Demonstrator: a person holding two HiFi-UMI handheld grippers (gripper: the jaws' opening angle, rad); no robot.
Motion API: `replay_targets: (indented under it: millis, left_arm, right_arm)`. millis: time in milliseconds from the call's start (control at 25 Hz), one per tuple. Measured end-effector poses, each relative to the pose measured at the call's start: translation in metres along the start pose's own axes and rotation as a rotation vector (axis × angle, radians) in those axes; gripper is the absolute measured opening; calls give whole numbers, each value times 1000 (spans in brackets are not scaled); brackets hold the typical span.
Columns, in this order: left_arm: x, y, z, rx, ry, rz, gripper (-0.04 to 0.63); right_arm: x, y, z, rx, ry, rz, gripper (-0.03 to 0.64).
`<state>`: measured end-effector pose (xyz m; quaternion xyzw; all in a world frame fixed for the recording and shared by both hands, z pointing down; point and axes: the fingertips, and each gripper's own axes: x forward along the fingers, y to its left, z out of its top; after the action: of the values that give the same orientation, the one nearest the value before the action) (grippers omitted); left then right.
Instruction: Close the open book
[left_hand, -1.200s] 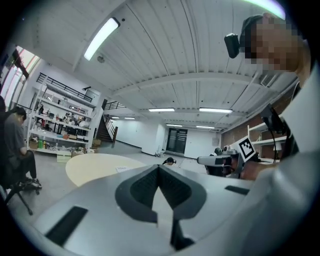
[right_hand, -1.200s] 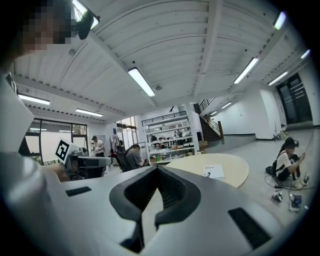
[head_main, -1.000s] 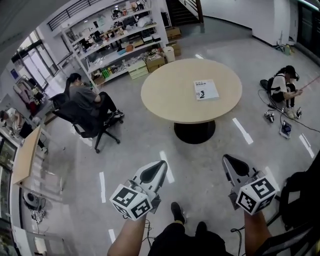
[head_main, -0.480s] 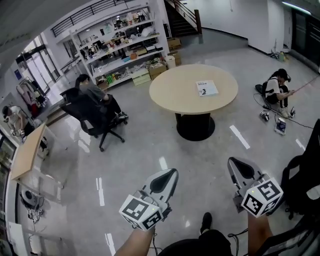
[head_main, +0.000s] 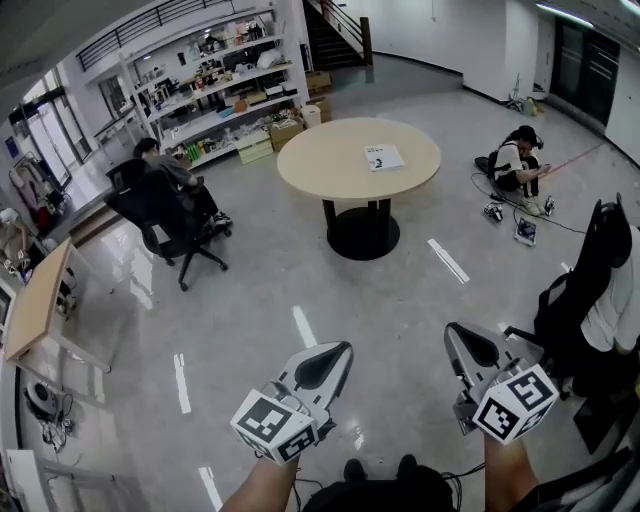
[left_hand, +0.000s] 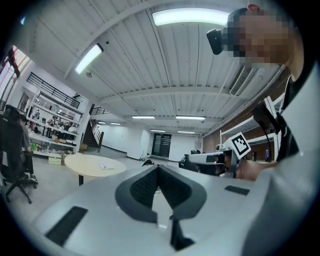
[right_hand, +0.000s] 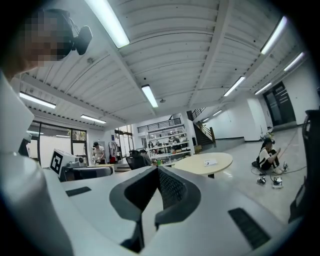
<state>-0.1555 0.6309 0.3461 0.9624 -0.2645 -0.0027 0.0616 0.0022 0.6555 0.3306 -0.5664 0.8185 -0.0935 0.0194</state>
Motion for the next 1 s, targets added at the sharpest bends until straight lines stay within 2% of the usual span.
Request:
replay_targets:
  millis: [320, 480, 840, 1000]
  left_arm:
    - [-9, -63, 9, 14, -13, -32, -11]
    - [-10, -78, 10, 16, -25, -9, -11]
    - [-15, -69, 15, 22, -42, 82, -11]
    - [-16, -66, 14, 27, -32, 92, -11]
  right_arm:
    - [-64, -3, 16, -23, -36, -22, -2]
    - [-81, -7, 11, -34, -27, -35, -2]
    - [-89, -7, 16, -25, -43, -23, -2]
    - [-87, -7, 18, -36, -48, -29, -2]
